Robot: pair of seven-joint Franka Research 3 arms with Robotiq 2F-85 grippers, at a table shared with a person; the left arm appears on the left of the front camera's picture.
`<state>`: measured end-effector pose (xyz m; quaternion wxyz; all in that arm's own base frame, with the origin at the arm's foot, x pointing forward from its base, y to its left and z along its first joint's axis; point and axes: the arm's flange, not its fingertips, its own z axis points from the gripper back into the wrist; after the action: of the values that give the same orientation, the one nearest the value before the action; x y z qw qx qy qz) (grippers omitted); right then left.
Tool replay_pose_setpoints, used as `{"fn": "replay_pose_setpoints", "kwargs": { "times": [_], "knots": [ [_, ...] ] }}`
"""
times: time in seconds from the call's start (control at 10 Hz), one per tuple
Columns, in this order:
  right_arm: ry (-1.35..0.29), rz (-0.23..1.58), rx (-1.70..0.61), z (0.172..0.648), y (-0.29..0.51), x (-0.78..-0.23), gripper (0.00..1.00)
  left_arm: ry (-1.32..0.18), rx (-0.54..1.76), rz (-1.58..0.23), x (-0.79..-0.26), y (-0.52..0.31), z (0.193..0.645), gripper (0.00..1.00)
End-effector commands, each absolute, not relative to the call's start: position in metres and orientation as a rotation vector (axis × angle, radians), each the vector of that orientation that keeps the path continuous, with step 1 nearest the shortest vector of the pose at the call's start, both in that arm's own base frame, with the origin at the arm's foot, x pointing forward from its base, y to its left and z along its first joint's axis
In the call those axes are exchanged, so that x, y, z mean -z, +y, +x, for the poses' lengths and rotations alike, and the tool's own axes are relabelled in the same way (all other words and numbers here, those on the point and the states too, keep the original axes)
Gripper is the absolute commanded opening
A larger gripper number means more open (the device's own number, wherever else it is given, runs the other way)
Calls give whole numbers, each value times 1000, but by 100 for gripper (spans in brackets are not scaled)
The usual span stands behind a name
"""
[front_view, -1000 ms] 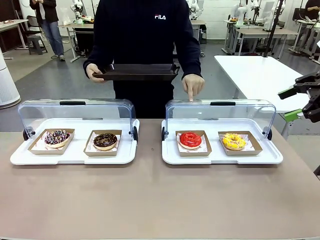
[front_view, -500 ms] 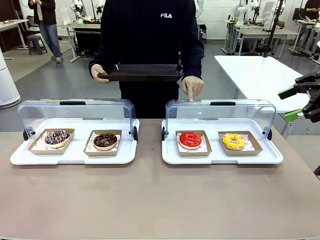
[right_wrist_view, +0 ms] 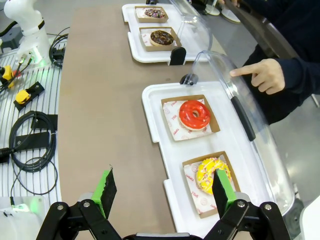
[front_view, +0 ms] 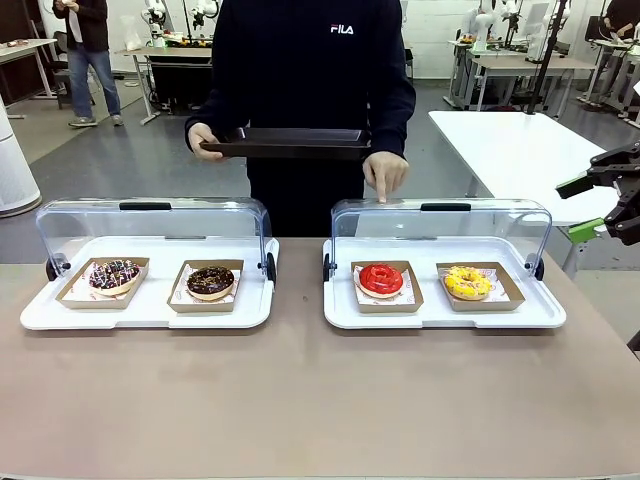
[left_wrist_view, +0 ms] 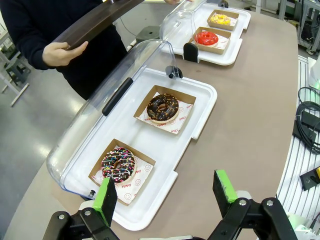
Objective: Provide the desired donut to the person.
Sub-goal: Pick up and lift the Paper togo box containing the Donut pointed at by the person.
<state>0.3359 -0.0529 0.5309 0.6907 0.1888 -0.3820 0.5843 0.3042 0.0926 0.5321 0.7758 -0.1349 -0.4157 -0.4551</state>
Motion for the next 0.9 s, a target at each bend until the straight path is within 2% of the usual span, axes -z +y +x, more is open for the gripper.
{"fn": "replay_pose_setpoints", "kwargs": {
  "times": [0.0, 0.4, 0.8],
  "knots": [
    [-854, 422, -1306, 336, -53, -531, 100, -904, 984, -295, -532, 93, 305, 100],
    [-669, 341, -1356, 384, 67, -491, 100, -904, 984, -295, -532, 93, 305, 100],
    [-512, 338, -1480, 442, 127, -411, 100, -904, 984, -295, -532, 93, 305, 100]
  ]
}}
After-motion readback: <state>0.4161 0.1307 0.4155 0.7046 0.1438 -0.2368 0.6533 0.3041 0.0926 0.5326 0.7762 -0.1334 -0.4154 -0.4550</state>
